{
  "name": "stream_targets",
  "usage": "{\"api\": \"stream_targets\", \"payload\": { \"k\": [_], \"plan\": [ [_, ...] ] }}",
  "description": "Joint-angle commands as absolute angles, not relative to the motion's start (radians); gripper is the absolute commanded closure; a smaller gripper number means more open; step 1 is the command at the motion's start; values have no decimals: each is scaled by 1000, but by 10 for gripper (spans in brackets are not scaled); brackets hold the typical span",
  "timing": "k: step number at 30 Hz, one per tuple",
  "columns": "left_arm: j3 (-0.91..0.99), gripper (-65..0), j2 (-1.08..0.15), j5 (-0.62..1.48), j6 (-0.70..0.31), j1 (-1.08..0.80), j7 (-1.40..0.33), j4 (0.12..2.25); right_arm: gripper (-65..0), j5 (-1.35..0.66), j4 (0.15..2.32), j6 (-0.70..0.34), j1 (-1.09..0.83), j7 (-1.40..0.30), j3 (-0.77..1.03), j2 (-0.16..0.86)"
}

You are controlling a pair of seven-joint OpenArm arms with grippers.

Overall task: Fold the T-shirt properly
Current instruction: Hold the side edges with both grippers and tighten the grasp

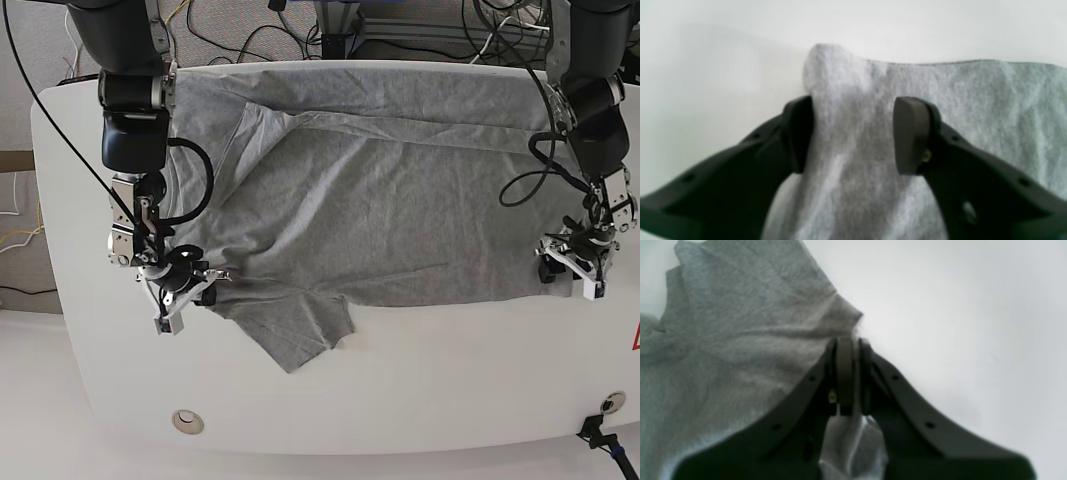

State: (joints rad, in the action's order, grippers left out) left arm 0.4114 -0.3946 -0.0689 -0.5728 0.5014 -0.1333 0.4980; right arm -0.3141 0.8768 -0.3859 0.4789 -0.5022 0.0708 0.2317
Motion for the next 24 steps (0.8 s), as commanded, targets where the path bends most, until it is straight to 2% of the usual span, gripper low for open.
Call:
{"api": "stream_targets", "payload": {
  "k": [1, 4, 12, 14, 17, 18, 24],
  "plan": [
    [412, -281, -412, -58, -572, 532, -111, 513, 0, -325, 898, -390, 507, -481, 74, 243],
    [412, -238, -412, -58, -572, 533, -111, 513, 0, -325, 898, -390, 506, -466, 74, 243],
    [412, -231, -417, -58, -572, 558, -110, 513, 0, -325, 898, -390, 506, -464, 74, 243],
    [412, -189, -417, -59, -572, 562, -110, 513, 0, -325, 898, -390, 506, -464, 74, 243],
    [412, -20, -417, -62, -572, 562, -110, 513, 0, -325, 898, -390, 506, -464, 74, 243],
    [412, 0, -417, -62, -572, 562, -110, 513, 0, -325, 898, -390, 506, -464, 74, 243],
    [412, 0, -417, -62, -572, 558, -110, 513, 0, -325, 898, -390, 506, -464, 74, 243]
  ]
}}
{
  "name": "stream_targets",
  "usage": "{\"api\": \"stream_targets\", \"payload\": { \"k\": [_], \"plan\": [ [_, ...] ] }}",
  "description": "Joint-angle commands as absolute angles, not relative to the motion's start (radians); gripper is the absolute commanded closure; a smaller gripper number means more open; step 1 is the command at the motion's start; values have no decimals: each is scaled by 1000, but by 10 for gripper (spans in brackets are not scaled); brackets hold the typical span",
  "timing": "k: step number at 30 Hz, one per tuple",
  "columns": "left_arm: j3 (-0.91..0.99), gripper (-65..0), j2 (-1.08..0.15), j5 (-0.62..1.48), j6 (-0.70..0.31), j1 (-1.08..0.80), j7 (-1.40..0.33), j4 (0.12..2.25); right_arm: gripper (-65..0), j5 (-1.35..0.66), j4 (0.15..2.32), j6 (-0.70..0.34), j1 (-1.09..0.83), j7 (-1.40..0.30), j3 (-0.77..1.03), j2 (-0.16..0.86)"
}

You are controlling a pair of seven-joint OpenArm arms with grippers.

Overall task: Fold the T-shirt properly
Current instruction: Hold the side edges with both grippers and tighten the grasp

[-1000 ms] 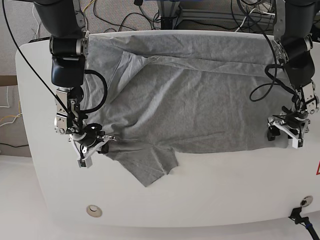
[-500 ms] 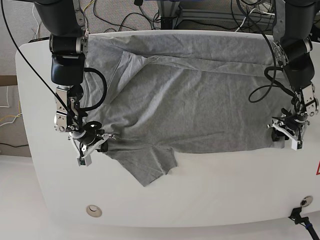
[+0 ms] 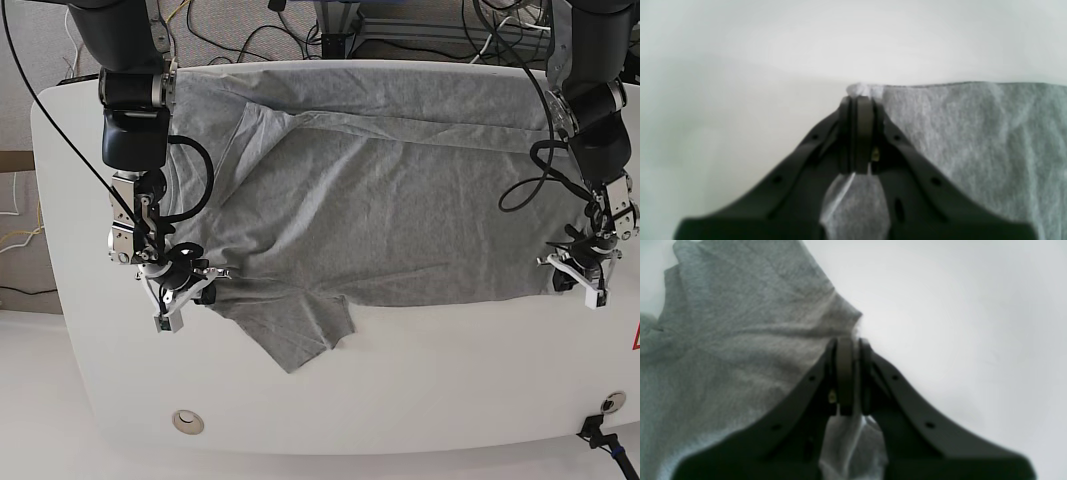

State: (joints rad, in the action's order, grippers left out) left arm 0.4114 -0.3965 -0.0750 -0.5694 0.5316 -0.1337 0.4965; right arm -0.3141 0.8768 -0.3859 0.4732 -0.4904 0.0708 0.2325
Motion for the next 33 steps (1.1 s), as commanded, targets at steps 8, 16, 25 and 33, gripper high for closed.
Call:
{"api": "stream_targets", "payload": {
  "k": [8, 16, 25, 33],
  "plan": [
    [412, 0, -417, -64, -572, 555, -110, 513, 0, -325, 898, -390, 506, -464, 74, 243],
    [415, 0, -420, -56, -578, 556, -108, 515, 0, -329, 909, -390, 530, -464, 77, 243],
    [498, 0, -420, -54, -587, 458, -214, 785, 0, -329, 1124, -390, 487, -572, 81, 245],
    [573, 0, -403, -54, -690, 338, -358, 1063, 0, -329, 1357, -386, 378, -664, 81, 243]
  ]
}}
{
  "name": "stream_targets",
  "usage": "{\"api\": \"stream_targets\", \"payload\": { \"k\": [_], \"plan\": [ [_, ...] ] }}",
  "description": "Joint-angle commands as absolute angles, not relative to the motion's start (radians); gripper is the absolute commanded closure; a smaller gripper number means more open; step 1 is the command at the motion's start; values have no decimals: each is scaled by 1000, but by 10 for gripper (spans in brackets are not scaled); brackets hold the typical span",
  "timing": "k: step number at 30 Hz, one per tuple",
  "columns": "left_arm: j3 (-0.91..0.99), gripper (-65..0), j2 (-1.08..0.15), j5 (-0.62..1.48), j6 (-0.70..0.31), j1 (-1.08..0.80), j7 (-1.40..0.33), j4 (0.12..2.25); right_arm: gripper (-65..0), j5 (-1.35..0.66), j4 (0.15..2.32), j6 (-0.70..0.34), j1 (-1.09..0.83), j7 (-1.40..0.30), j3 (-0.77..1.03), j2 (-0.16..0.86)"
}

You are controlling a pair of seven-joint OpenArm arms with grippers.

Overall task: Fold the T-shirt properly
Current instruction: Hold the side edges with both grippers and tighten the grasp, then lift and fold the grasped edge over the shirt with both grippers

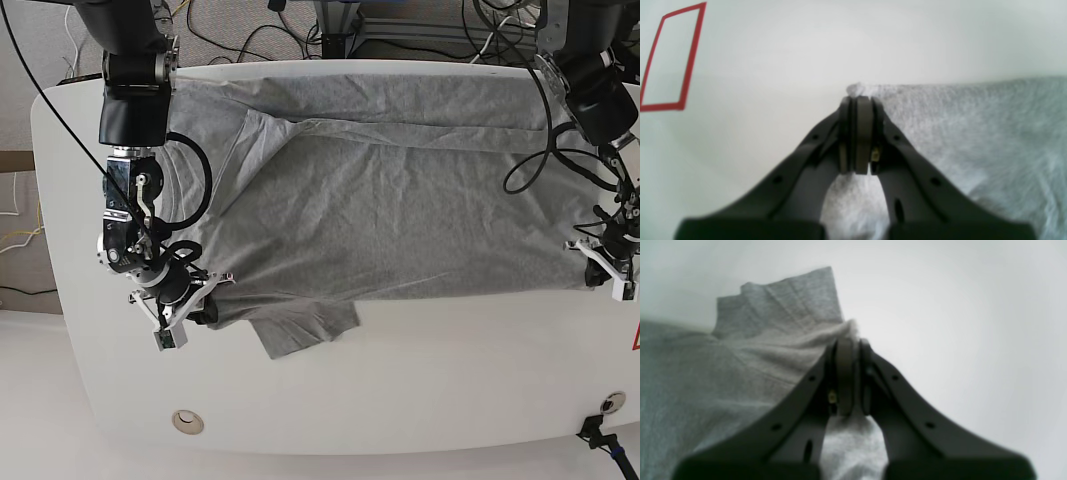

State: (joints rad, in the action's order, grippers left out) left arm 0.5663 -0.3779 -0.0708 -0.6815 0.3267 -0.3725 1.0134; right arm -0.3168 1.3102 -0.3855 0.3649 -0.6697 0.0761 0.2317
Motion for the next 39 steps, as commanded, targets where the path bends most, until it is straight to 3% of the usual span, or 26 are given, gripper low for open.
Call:
{"api": "stream_targets", "payload": {
  "k": [1, 12, 18, 27, 39],
  "plan": [
    [578, 0, -401, -54, -698, 329, -367, 1082, 0, -329, 1383, -386, 366, -676, 81, 243],
    [579, 0, -404, 114, -698, 114, -496, 1353, 0, -328, 1718, -389, 176, -858, 179, 243],
    [579, 0, -403, 136, -698, -25, -539, 1503, 0, -326, 1844, -389, 45, -877, 199, 245],
    [579, 0, -403, 136, -698, -228, -541, 1609, 0, -325, 1899, -389, -101, -877, 199, 245],
    [648, 0, -429, 130, -698, -251, -541, 1550, 0, -323, 1854, -389, -151, -878, 196, 300]
  ]
}}
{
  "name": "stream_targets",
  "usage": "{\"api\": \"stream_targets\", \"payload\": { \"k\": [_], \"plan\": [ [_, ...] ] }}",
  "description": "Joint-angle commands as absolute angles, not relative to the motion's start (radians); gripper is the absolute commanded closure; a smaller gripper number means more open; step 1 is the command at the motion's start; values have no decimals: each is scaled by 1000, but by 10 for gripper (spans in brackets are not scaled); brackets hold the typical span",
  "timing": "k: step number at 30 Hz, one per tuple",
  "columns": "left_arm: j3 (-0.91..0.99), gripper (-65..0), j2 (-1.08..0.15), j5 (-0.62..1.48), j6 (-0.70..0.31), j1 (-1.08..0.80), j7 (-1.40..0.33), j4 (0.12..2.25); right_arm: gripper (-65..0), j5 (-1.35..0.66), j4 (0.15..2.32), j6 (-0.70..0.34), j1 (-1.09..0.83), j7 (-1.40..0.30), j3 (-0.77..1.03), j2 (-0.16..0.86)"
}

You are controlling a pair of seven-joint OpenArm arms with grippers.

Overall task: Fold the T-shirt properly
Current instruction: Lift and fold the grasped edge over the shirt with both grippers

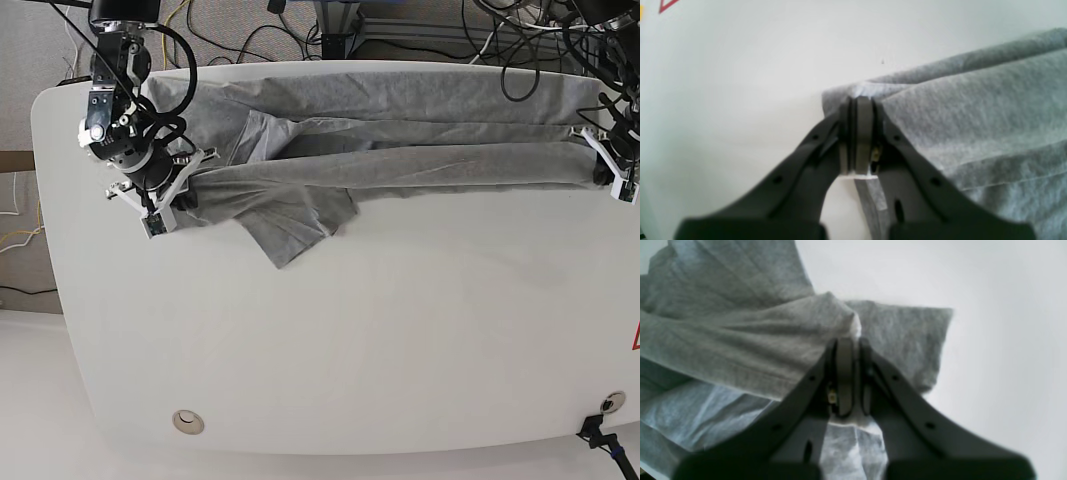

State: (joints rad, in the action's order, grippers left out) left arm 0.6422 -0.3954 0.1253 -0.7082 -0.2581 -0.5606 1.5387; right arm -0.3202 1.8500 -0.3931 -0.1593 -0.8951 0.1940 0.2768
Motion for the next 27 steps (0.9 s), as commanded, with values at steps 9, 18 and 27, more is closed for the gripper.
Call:
{"api": "stream_targets", "payload": {
  "k": [9, 18, 27],
  "plan": [
    [549, 0, -430, 128, -698, -251, -539, 1546, 0, -325, 1742, -389, -163, -872, 193, 298],
    [536, -356, -432, 127, -698, -252, -539, 1501, -275, -325, 1685, -389, -162, -823, 193, 298],
    [541, -515, -455, 90, -698, -220, -539, 1558, -401, -326, 1834, -389, -104, -828, 194, 298]
  ]
}}
